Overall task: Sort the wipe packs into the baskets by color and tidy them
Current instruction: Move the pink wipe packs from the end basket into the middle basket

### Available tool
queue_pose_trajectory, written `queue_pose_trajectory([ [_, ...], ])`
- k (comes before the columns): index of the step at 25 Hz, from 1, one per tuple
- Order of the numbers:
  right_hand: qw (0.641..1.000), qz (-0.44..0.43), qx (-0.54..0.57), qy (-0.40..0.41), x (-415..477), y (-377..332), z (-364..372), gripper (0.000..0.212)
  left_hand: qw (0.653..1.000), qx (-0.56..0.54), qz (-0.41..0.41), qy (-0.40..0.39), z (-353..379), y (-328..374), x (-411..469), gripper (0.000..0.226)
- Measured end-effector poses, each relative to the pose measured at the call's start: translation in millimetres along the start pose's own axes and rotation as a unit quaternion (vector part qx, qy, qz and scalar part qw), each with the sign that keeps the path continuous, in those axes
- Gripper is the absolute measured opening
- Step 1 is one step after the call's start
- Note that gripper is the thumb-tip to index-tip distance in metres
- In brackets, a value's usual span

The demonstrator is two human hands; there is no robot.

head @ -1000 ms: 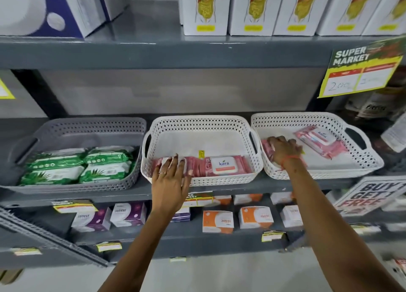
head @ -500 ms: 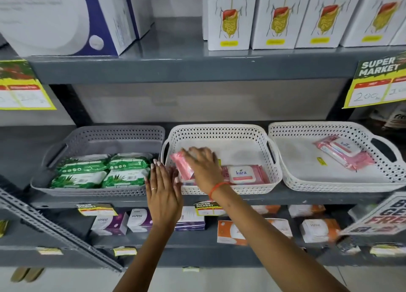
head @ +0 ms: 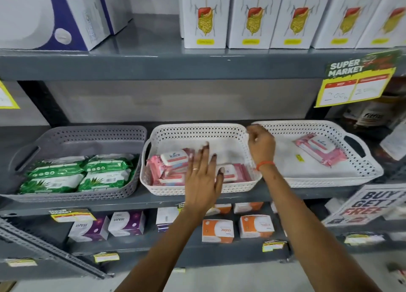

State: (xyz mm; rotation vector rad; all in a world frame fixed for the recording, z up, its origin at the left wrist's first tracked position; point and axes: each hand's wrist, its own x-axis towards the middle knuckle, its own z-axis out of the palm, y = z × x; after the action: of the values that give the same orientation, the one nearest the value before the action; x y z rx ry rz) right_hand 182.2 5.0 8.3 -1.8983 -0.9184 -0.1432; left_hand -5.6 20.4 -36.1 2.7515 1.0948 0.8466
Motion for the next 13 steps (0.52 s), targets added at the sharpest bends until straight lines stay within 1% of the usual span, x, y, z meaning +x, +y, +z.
queue_pose_trajectory([
  [1, 0.998, 0.02, -0.053, 0.031, 14.1, 26.9, -11.5, 0.025, 0.999, 0.01, 0.023, -0.029, 7.7, 9.3, 5.3, 0.049],
  [2, 0.99, 0.053, -0.123, 0.035, 27.4, 54.0, -21.3, 0.028, 0.997, 0.025, 0.032, -0.059, 13.9, 13.6, 7.7, 0.051],
  [3, 0.974, 0.097, -0.205, 0.015, 38.1, 83.0, -30.5, 0.032, 0.995, 0.042, 0.031, -0.084, 18.5, 14.7, 8.3, 0.054],
  [4, 0.948, 0.144, -0.283, -0.019, 45.7, 109.8, -40.5, 0.039, 0.994, 0.055, 0.024, -0.096, 21.5, 13.9, 8.1, 0.057],
  [5, 0.918, 0.188, -0.345, -0.061, 50.9, 131.9, -50.3, 0.051, 0.993, 0.06, 0.017, -0.1, 22.8, 12.4, 8.1, 0.059],
  [6, 0.894, 0.218, -0.379, -0.097, 54.1, 146.7, -59.7, 0.066, 0.993, 0.061, 0.014, -0.102, 22.8, 11.3, 8.5, 0.06],
  [7, 0.884, 0.227, -0.389, -0.125, 57.7, 157.6, -66.7, 0.077, 0.993, 0.063, 0.016, -0.103, 22.5, 11.4, 8.9, 0.059],
  [8, 0.884, 0.218, -0.387, -0.145, 61.8, 166.0, -70.8, 0.084, 0.993, 0.065, 0.02, -0.099, 22.7, 12.3, 9.1, 0.057],
  [9, 0.884, 0.205, -0.39, -0.157, 64.5, 170.2, -72.4, 0.086, 0.993, 0.067, 0.026, -0.093, 23.3, 13.1, 8.9, 0.055],
  [11, 0.876, 0.196, -0.412, -0.159, 66.5, 172.8, -69.6, 0.082, 0.994, 0.064, 0.036, -0.079, 24.2, 11.3, 5.7, 0.049],
  [13, 0.863, 0.207, -0.435, -0.148, 68.7, 172.0, -66.6, 0.072, 0.995, 0.06, 0.038, -0.069, 25.9, 7.3, 2.3, 0.047],
])
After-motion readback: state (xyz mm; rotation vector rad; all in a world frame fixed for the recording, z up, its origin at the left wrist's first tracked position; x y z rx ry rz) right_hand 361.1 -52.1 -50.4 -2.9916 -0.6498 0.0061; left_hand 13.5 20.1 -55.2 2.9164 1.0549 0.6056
